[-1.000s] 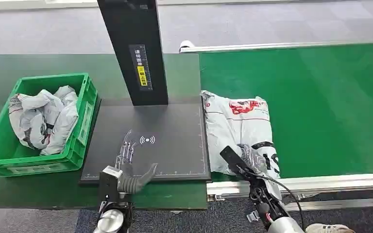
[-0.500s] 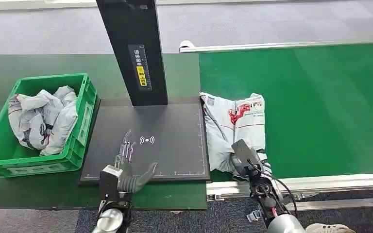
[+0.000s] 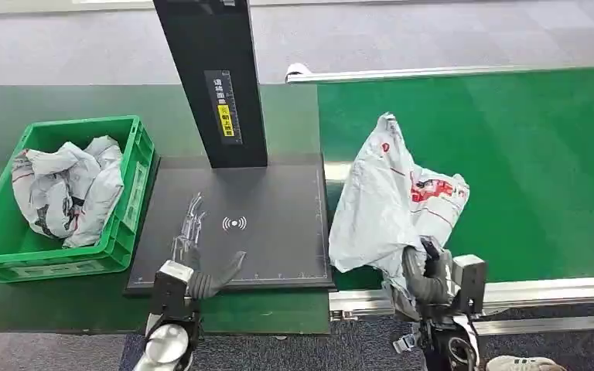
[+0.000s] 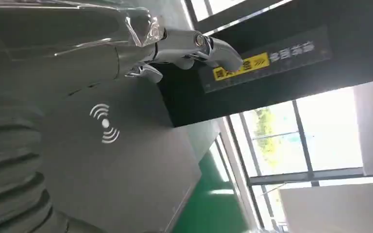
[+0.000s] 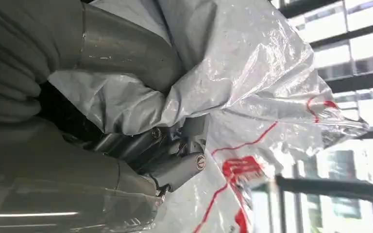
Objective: Moved the parcel from conveyor to table for the left to box.
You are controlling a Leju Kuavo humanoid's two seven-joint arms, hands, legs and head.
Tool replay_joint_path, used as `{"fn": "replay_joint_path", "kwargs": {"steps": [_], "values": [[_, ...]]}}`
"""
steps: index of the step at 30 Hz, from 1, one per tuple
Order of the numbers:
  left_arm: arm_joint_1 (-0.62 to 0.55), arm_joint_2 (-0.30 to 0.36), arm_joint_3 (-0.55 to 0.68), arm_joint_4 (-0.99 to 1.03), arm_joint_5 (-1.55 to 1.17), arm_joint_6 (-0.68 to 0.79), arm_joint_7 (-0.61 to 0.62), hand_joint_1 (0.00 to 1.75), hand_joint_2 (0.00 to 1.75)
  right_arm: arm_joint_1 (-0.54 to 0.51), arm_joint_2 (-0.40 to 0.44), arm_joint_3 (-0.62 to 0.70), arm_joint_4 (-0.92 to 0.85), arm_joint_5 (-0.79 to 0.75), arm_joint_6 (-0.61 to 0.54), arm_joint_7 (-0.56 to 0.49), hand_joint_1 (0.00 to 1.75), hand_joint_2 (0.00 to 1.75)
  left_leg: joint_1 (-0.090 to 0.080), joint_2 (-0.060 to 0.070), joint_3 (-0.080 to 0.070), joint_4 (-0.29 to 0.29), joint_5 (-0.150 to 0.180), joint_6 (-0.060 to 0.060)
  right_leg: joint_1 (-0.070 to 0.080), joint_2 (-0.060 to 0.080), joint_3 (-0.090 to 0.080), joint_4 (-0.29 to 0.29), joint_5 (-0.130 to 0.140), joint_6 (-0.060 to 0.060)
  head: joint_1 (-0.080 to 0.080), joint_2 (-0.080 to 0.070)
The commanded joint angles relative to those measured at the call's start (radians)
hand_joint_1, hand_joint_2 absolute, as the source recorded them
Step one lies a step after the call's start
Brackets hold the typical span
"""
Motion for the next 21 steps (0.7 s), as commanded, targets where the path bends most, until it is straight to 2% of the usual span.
{"fn": "replay_joint_path", "kwargs": {"steps": [1,4,5,7,8,9,10,11,14,17,21], "values": [[-0.015,0.019,0.065,-0.057,-0.041,-0.026,0.006,0.0,1.75,0.125,-0.064,0.103,-0.511,0.212,-0.115,-0.002,1.75,1.75,-0.001,0.0,0.0,0.001,0.0,0.0,-0.001,0.0,0.0,0.001,-0.001,-0.001,0.0,0.0],[-0.039,0.032,0.074,-0.042,-0.039,-0.005,-0.017,0.0,1.75,0.012,-0.096,0.203,-0.449,0.338,-0.136,0.041,1.75,1.75,-0.001,0.003,0.0,0.0,0.0,0.0,-0.001,0.003,-0.001,0.001,0.001,-0.001,0.0,0.0],[-0.055,0.038,0.078,-0.036,-0.033,-0.002,-0.019,0.0,1.75,-0.069,-0.107,0.24,-0.375,0.375,-0.141,0.072,1.75,1.75,-0.001,0.003,0.001,0.0,0.0,0.0,-0.001,0.003,0.0,0.0,0.001,-0.001,0.0,0.0],[-0.078,0.046,0.096,-0.031,-0.02,0.016,-0.022,0.0,1.75,-0.214,-0.118,0.297,-0.206,0.467,-0.17,0.14,1.75,1.75,0.0,0.011,0.002,0.0,0.001,0.0,0.0,0.01,-0.002,0.0,0.004,-0.001,0.0,0.0],[-0.083,0.051,0.101,-0.031,-0.019,0.016,-0.022,0.0,1.75,-0.256,-0.112,0.303,-0.151,0.471,-0.179,0.139,1.75,1.75,0.0,0.01,0.003,-0.001,0.001,0.0,0.0,0.009,0.0,0.0,0.003,-0.001,0.0,0.0],[-0.094,0.054,0.112,-0.027,-0.011,0.024,-0.021,0.0,1.75,-0.324,-0.111,0.327,-0.045,0.547,-0.215,0.188,1.75,1.75,0.0,0.017,0.004,-0.001,0.001,0.0,0.0,0.016,-0.001,-0.001,0.007,-0.002,0.0,0.0],[-0.101,0.06,0.122,-0.029,-0.005,0.04,-0.022,0.0,1.75,-0.384,-0.103,0.345,0.044,0.576,-0.22,0.195,1.75,1.75,0.0,0.012,0.003,-0.001,0.001,0.0,0.0,0.01,0.001,0.0,0.005,-0.002,0.0,0.0],[-0.105,0.069,0.127,-0.033,-0.004,0.04,-0.022,0.0,1.75,-0.426,-0.089,0.346,0.104,0.584,-0.229,0.189,1.75,1.75,0.001,0.015,0.004,-0.002,0.003,0.0,0.001,0.013,0.0,-0.002,0.007,-0.003,0.001,0.0],[-0.11,0.087,0.153,-0.041,0.005,0.062,-0.022,0.0,1.75,-0.549,-0.06,0.373,0.314,0.604,-0.238,0.16,1.75,1.75,0.001,0.011,0.005,-0.002,0.004,0.0,0.001,0.009,0.003,-0.001,0.006,-0.003,0.001,0.0],[-0.123,0.104,0.17,-0.035,0.004,0.087,-0.028,0.0,1.75,-0.596,-0.037,0.389,0.422,0.595,-0.222,0.137,1.75,1.75,0.001,0.015,0.006,-0.003,0.005,0.0,0.001,0.014,0.002,-0.001,0.008,-0.003,0.0,0.0],[-0.129,0.123,0.202,-0.042,0.001,0.12,-0.039,0.0,1.75,-0.62,0.002,0.42,0.523,0.581,-0.202,0.111,1.75,1.75,0.001,0.007,0.007,-0.003,0.005,-0.001,0.002,0.005,0.005,-0.001,0.006,-0.003,0.0,0.0]]}}
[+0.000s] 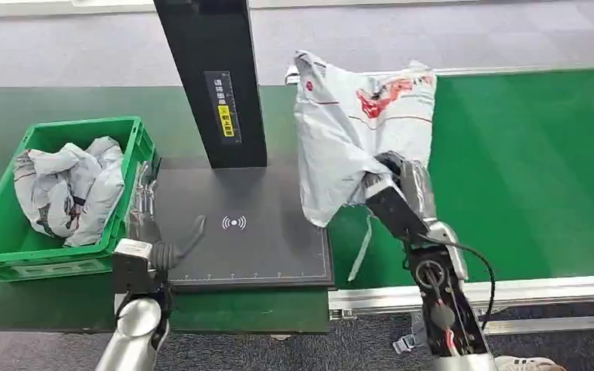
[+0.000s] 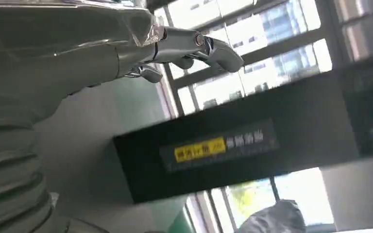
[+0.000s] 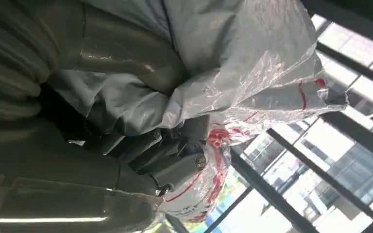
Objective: Moved the parcel from conveyor to table for the left to box.
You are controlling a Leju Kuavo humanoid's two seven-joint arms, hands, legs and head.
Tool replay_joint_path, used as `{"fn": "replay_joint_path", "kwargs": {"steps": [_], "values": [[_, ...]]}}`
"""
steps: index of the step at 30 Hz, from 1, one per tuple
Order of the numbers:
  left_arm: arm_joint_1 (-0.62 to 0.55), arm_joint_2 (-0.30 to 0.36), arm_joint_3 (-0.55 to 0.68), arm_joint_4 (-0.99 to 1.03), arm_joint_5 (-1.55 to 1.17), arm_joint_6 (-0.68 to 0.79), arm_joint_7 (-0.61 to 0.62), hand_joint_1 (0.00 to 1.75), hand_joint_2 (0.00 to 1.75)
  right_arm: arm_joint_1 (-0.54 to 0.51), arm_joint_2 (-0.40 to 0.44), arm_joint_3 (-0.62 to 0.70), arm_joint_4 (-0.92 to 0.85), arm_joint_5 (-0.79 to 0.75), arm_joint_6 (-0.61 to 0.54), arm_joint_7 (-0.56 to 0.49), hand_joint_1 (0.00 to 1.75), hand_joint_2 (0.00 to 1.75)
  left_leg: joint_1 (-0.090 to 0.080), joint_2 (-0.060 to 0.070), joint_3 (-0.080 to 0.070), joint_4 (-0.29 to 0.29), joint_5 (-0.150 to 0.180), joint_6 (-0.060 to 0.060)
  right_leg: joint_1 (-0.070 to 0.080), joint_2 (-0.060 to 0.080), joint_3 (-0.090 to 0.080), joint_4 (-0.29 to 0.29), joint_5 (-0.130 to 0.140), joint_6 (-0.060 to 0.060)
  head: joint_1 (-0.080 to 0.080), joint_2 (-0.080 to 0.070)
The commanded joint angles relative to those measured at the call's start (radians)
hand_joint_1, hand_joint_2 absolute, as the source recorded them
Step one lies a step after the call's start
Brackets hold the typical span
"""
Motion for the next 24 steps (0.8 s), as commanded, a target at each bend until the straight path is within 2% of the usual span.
{"fn": "replay_joint_path", "kwargs": {"steps": [1,7,15,23,24], "values": [[-0.041,0.081,0.092,0.014,-0.002,0.043,-0.014,0.0,1.75,-0.21,0.072,0.115,0.476,-0.022,0.03,-0.046,1.75,1.75,0.001,0.003,0.002,-0.001,-0.001,0.0,0.001,0.004,0.001,-0.001,0.001,-0.001,0.0,0.0],[-0.022,0.077,0.137,-0.052,-0.022,0.062,-0.009,0.0,1.75,-0.219,0.101,0.15,0.543,-0.057,0.055,-0.076,1.75,1.75,0.001,0.003,0.0,-0.001,0.0,0.0,0.001,0.004,-0.001,-0.001,0.0,-0.001,0.0,0.0],[-0.022,0.075,0.163,-0.074,-0.04,0.064,0.001,0.0,1.75,-0.217,0.113,0.172,0.547,-0.074,0.07,-0.089,1.75,1.75,0.001,0.002,-0.002,0.0,-0.001,0.0,0.001,0.002,-0.003,0.0,0.0,-0.001,0.0,0.0],[-0.051,0.07,0.205,-0.045,-0.044,0.065,-0.006,0.0,1.75,-0.211,0.155,0.236,0.529,-0.17,0.214,-0.137,1.75,1.75,0.001,0.002,-0.002,-0.001,-0.001,0.0,0.001,0.003,-0.003,0.0,0.0,-0.001,0.0,0.0],[-0.061,0.07,0.201,-0.032,-0.046,0.062,-0.009,0.0,1.75,-0.212,0.154,0.247,0.532,-0.184,0.223,-0.135,0.82,1.75,0.0,0.0,-0.002,-0.001,0.0,0.0,0.001,0.001,-0.003,0.0,0.0,-0.001,0.0,0.0]]}}
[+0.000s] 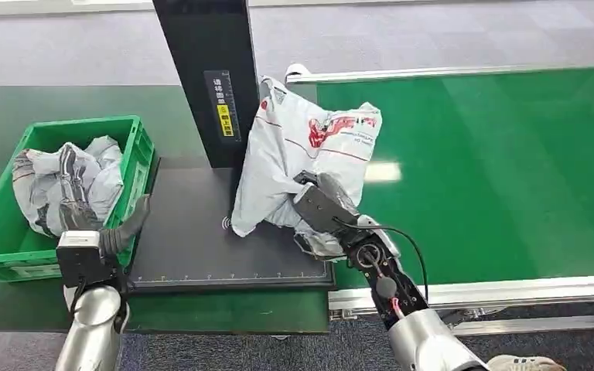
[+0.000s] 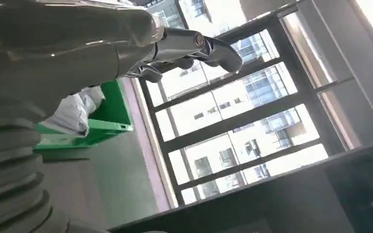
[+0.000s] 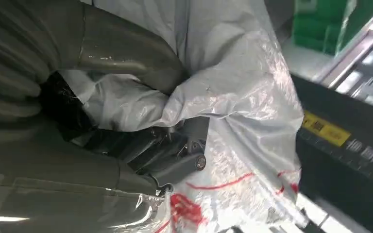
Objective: Moved the parcel from conveyor to table for the left to box.
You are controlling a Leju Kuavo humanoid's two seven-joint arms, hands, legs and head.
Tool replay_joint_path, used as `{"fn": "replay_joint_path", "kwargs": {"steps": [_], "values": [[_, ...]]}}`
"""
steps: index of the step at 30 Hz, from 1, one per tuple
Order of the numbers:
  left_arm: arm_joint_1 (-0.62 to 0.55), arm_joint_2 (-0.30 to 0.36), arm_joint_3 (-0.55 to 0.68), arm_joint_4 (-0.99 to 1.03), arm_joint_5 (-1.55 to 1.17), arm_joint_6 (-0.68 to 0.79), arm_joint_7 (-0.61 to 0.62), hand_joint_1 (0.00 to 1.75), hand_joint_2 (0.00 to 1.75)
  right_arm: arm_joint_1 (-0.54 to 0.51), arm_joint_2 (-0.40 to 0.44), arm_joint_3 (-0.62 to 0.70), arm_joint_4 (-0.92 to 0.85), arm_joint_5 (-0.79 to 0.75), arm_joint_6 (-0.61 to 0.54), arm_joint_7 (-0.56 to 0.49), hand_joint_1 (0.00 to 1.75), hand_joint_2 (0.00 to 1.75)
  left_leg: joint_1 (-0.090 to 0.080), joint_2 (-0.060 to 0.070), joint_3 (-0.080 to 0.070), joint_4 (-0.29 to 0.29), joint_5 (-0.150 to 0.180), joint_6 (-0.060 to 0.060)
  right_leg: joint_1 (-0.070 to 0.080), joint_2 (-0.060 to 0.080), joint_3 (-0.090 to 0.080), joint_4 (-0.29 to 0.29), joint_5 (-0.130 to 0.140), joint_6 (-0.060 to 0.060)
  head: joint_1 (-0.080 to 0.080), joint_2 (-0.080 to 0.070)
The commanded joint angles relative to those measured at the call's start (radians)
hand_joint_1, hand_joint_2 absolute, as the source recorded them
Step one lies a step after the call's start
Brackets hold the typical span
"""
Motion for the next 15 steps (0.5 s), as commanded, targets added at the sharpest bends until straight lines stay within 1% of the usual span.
{"fn": "replay_joint_path", "kwargs": {"steps": [1,7,11,12,14,15], "values": [[-0.053,0.004,0.044,0.069,-0.006,-0.008,-0.004,0.0,1.75,-0.051,0.029,0.099,0.081,-0.1,0.099,-0.015,0.0,1.75,0.0,0.001,0.001,-0.001,0.0,0.0,0.0,0.001,0.001,-0.001,0.0,-0.001,0.0,0.0],[-0.068,-0.003,0.039,0.08,-0.018,-0.017,0.005,0.0,1.75,-0.047,0.016,0.097,0.075,-0.174,0.161,-0.028,0.0,1.75,0.0,-0.002,0.001,-0.002,0.001,0.001,0.0,-0.002,0.002,-0.002,0.001,0.0,0.0,0.0],[-0.074,-0.01,0.03,0.09,-0.031,-0.037,0.015,0.0,1.75,-0.044,0.016,0.088,0.062,-0.255,0.225,-0.037,0.0,1.75,0.0,-0.001,0.001,0.0,0.0,0.0,0.0,-0.001,0.0,-0.001,0.0,0.0,0.0,0.0],[-0.075,-0.013,0.028,0.091,-0.031,-0.038,0.015,0.0,1.75,-0.044,0.015,0.089,0.059,-0.257,0.226,-0.036,0.0,1.75,0.0,-0.002,0.001,-0.001,0.001,0.0,0.0,-0.001,0.001,-0.001,0.0,-0.001,0.0,0.0],[-0.081,-0.013,0.01,0.099,-0.043,-0.054,0.023,0.0,1.75,-0.043,0.013,0.082,0.045,-0.313,0.266,-0.046,0.0,1.75,0.0,-0.001,0.0,0.0,0.0,0.0,0.0,-0.001,0.0,0.0,0.0,0.0,0.0,0.0],[-0.082,-0.016,0.008,0.1,-0.043,-0.055,0.023,0.0,1.75,-0.044,0.013,0.081,0.044,-0.314,0.267,-0.046,0.0,1.75,0.0,-0.002,0.001,-0.001,0.0,0.0,0.0,-0.001,0.001,-0.001,0.0,0.0,0.0,0.0]]}}
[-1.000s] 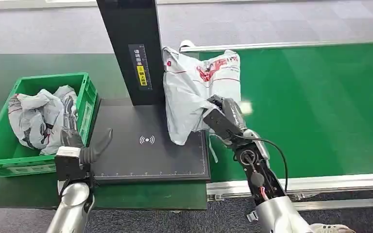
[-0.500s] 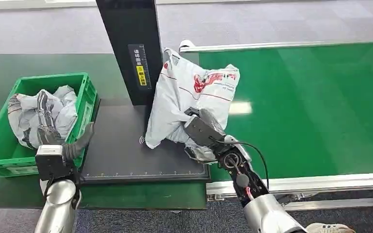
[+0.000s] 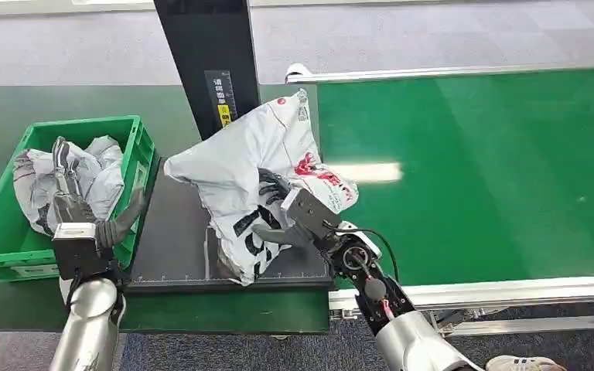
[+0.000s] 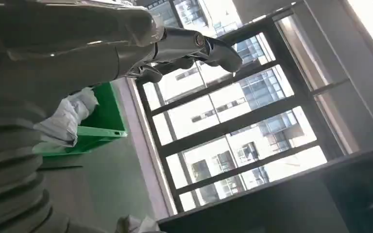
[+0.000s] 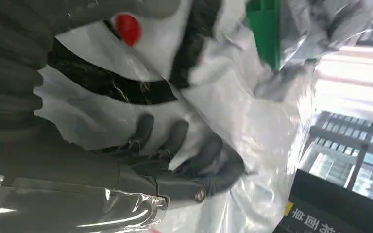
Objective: Moved the parcel from conveyor to table for the left to box.
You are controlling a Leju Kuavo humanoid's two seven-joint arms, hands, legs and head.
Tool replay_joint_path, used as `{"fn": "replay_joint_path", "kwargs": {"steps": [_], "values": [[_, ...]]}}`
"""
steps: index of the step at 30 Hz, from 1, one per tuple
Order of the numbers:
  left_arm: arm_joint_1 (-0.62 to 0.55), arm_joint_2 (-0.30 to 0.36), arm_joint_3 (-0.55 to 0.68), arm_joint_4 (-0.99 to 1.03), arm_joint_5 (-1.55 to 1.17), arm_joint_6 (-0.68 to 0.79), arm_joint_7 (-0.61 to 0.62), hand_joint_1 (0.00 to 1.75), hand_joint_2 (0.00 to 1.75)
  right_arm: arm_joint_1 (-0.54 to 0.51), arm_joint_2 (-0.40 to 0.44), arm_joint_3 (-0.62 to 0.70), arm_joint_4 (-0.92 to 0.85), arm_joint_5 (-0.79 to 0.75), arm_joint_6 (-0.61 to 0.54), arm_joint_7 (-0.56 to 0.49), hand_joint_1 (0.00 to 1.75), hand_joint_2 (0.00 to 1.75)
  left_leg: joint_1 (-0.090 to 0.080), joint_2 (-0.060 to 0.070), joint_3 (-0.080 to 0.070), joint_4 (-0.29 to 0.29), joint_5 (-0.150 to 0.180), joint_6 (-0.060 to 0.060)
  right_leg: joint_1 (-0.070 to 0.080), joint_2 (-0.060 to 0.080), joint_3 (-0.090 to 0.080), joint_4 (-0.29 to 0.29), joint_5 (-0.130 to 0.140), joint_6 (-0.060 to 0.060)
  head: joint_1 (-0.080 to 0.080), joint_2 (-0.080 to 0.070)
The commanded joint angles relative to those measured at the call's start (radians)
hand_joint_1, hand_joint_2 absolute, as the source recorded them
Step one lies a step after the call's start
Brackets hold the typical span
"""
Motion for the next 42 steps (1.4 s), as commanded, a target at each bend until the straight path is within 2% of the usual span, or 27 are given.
{"fn": "replay_joint_path", "kwargs": {"steps": [1,10,13,21,25,26,27,28,29,32,38,42], "values": [[-0.046,-0.014,-0.021,0.085,-0.023,-0.036,0.022,0.0,1.75,-0.041,-0.018,0.019,0.016,-0.111,0.081,-0.017,0.0,1.75,0.0,-0.002,0.001,-0.001,0.0,0.0,0.0,-0.002,0.001,0.0,0.0,0.0,0.0,0.0],[-0.061,-0.035,-0.109,0.102,-0.064,-0.098,0.046,0.0,1.75,-0.021,-0.042,-0.008,-0.091,-0.215,0.113,-0.015,0.0,1.75,0.0,-0.004,0.0,-0.001,0.001,0.001,0.0,-0.004,0.002,-0.002,0.0,0.0,0.0,0.0],[-0.048,-0.035,-0.138,0.098,-0.072,-0.11,0.051,0.0,1.75,0.003,-0.06,-0.017,-0.143,-0.219,0.088,-0.018,0.0,1.75,0.0,-0.004,0.0,0.0,0.001,0.001,0.0,-0.004,0.001,-0.001,0.0,0.0,0.0,0.0],[-0.064,-0.017,-0.281,0.152,-0.169,-0.203,0.117,0.0,1.75,0.163,-0.136,-0.121,-0.454,-0.25,0.025,-0.022,0.0,1.75,0.0,-0.007,0.002,-0.002,0.001,0.001,0.0,-0.007,0.004,-0.003,-0.001,0.0,0.0,0.0],[-0.104,-0.035,-0.309,0.261,-0.195,-0.227,0.138,0.0,1.75,0.257,-0.159,-0.179,-0.584,-0.256,0.008,-0.013,0.0,1.75,0.0,-0.008,0.001,-0.002,0.002,0.001,0.0,-0.009,0.004,-0.003,-0.001,0.0,0.0,0.0],[-0.119,-0.037,-0.318,0.319,-0.207,-0.241,0.151,0.0,1.75,0.299,-0.155,-0.203,-0.633,-0.225,-0.04,0.004,0.0,1.75,-0.001,-0.008,0.0,-0.001,0.001,0.0,-0.001,-0.008,0.002,-0.002,-0.001,0.0,0.0,0.0],[-0.129,-0.04,-0.319,0.356,-0.21,-0.234,0.142,0.0,1.75,0.326,-0.156,-0.211,-0.663,-0.223,-0.039,0.007,0.0,1.75,0.0,-0.009,0.001,-0.002,0.002,0.001,0.0,-0.009,0.003,-0.003,-0.001,0.0,0.0,0.0],[-0.131,-0.042,-0.32,0.372,-0.21,-0.225,0.132,0.0,1.75,0.336,-0.158,-0.214,-0.673,-0.221,-0.038,0.007,0.0,1.75,0.0,-0.011,0.002,-0.004,0.003,0.001,0.0,-0.011,0.005,-0.005,-0.001,0.0,0.0,0.0],[-0.131,-0.042,-0.32,0.372,-0.21,-0.225,0.132,0.0,1.75,0.336,-0.158,-0.214,-0.673,-0.221,-0.038,0.007,0.0,1.75,0.0,-0.007,0.001,-0.001,0.001,0.0,0.0,-0.006,0.003,-0.003,-0.001,0.0,0.0,0.0],[-0.131,-0.038,-0.321,0.38,-0.219,-0.23,0.14,0.0,1.75,0.343,-0.155,-0.214,-0.676,-0.194,-0.06,0.014,0.0,1.75,-0.001,-0.003,0.001,-0.001,0.001,0.0,-0.001,-0.004,0.001,-0.002,0.0,0.0,0.0,0.0],[-0.243,-0.047,-0.372,0.717,-0.346,-0.19,0.158,0.0,1.75,0.527,-0.157,-0.321,-0.795,-0.168,-0.102,0.022,0.0,1.75,0.0,-0.011,0.004,-0.004,0.002,0.001,0.0,-0.011,0.007,-0.006,-0.001,0.0,0.0,0.0],[-0.322,-0.042,-0.395,0.914,-0.427,-0.124,0.166,0.0,1.75,0.568,-0.165,-0.342,-0.77,-0.23,-0.072,-0.011,0.0,1.75,0.0,-0.006,0.002,-0.002,0.0,0.001,0.0,-0.006,0.004,-0.003,-0.001,0.0,0.0,0.0]]}}
